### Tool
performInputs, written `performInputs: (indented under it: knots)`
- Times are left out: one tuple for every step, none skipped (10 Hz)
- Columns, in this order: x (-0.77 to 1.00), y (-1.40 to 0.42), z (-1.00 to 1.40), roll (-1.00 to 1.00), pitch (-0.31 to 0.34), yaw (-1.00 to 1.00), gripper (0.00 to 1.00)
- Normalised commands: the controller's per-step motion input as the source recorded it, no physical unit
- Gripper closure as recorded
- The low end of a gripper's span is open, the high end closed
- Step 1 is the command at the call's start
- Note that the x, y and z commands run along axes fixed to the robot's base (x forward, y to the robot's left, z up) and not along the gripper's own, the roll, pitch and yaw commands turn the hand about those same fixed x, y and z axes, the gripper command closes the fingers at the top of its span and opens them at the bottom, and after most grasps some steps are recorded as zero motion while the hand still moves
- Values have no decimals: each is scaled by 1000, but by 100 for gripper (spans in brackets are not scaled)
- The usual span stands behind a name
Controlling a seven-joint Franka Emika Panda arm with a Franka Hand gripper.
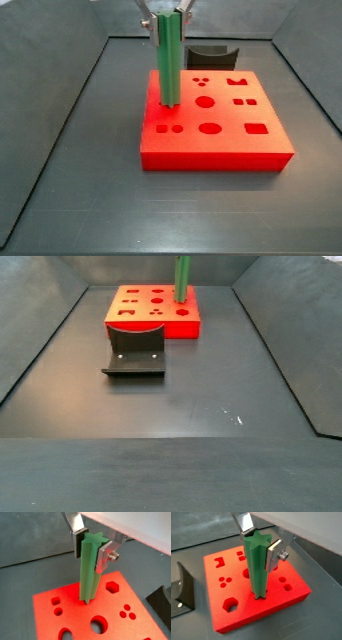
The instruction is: Insert the star object.
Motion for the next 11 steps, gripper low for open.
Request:
performInputs:
  knots:
    - [0,0,-54,0,0,37,100]
    - [6,0,0,0,6,0,100]
    - [-80,-9,-120,0,0,-297,100]
    - [0,0,-89,7,10,-420,100]
    - [0,0,-51,51,33,-409,100]
    - [0,0,-49,37,26,-329,100]
    - [0,0,-46,47,29,-320,100]
    - [0,0,-49,61,44,-323,100]
    - [0,-34,-6,73,49,-249,100]
    - [0,0,-31,34,11,0,100]
    - [0,0,-626,0,96,-29,100]
